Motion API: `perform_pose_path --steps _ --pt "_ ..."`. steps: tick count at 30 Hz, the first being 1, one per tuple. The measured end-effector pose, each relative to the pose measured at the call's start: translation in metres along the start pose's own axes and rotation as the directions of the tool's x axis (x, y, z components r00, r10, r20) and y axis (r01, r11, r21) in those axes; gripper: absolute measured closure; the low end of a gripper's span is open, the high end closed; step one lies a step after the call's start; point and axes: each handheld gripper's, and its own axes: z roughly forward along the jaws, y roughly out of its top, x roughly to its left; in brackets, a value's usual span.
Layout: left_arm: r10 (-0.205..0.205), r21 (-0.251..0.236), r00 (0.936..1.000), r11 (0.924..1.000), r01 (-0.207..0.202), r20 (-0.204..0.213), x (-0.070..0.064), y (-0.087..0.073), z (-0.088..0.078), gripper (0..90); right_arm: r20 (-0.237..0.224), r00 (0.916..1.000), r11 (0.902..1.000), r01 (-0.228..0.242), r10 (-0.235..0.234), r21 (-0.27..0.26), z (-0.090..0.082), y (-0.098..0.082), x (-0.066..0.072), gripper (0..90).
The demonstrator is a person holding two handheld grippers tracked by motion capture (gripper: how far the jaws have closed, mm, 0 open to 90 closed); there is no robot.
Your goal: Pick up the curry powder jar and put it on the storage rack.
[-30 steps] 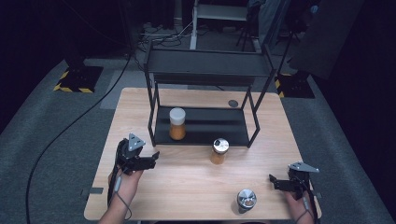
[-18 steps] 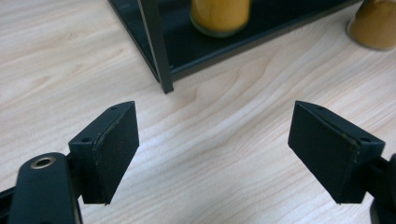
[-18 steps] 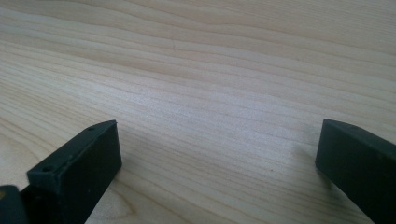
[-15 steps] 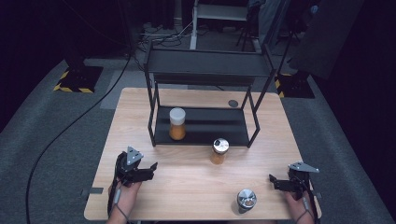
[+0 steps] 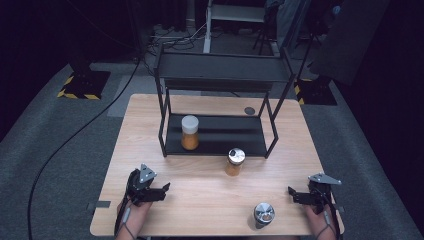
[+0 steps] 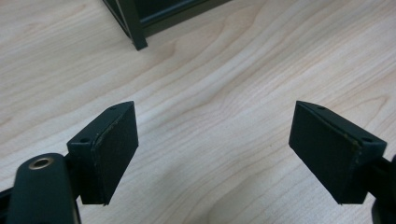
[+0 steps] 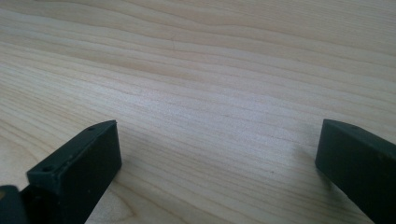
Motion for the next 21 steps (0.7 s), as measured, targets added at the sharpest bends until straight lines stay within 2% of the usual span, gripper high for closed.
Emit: perform_pose_path --steps 6,10,14,15,19,21 --pt "0.003 0.017 0.9999 0.9999 -0.003 0.01 -0.002 -0.003 0.004 16.0 0.0 1.0 1.0 0.0 0.0 0.0 0.0 0.0 0.0 0.0" --pt "0.027 0.039 0.9994 0.9989 -0.027 0.021 -0.004 -0.003 0.006 15.9 0.0 1.0 1.0 0.0 0.0 0.0 0.0 0.0 0.0 0.0" --pt "0.026 0.059 0.9994 0.9979 -0.027 0.021 -0.004 -0.004 0.009 13.8 0.0 1.0 1.0 0.0 0.0 0.0 0.0 0.0 0.0 0.0" --pt "0.014 0.066 0.9994 0.9977 -0.016 0.03 -0.002 -0.006 0.011 13.0 0.0 1.0 1.0 0.0 0.0 0.0 0.0 0.0 0.0 0.0" --pt "0.015 0.048 0.9992 0.9987 -0.016 0.038 0.001 -0.012 0.011 10.0 0.0 1.0 1.0 0.0 0.0 0.0 0.0 0.0 0.0 0.0" --pt "0.016 0.054 0.9989 0.9984 -0.019 0.043 0.002 -0.011 0.012 6.6 0.0 1.0 1.0 0.0 0.0 0.0 0.0 0.0 0.0 0.0"
